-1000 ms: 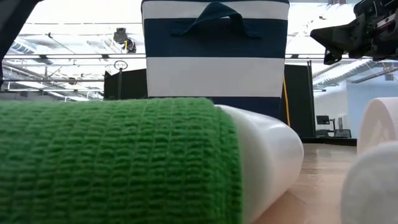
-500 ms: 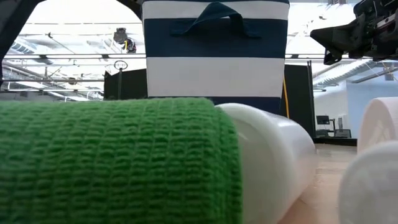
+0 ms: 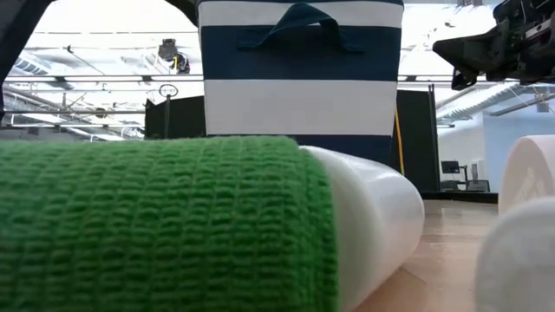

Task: Pick & place medical supplies in basket/bin
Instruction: Put the mailer bag into the blue bin, then put the orange pill bottle into the blue bin

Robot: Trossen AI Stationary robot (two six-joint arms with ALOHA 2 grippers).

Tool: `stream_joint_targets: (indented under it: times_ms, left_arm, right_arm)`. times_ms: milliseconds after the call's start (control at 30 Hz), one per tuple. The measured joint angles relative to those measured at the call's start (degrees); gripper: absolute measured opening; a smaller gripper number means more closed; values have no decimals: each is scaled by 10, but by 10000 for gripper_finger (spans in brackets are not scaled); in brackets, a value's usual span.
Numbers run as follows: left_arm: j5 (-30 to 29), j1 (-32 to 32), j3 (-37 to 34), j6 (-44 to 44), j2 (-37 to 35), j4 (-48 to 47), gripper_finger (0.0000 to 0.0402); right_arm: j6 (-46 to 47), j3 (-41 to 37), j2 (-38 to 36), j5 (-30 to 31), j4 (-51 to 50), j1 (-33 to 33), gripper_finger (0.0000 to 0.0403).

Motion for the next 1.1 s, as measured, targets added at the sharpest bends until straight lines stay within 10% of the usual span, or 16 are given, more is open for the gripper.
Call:
stream_joint_targets:
  times_ms: [367,600,833,1100]
  left_arm:
    - [-113,-9,50,51,-218,-73,216]
    - [-150,-46,31,41,-408,-291,75]
    - [-228,-123,-197,-61,-598,-234,8]
    - [-257,-202,-586,-140,-748,133,3]
  right_arm:
    - [0,0,6,-1,-2,0,0]
    - [0,0,8,-1,0,0,0]
    - [0,0,8,-1,0,0,0]
    - [9,0,8,-1,0,0,0]
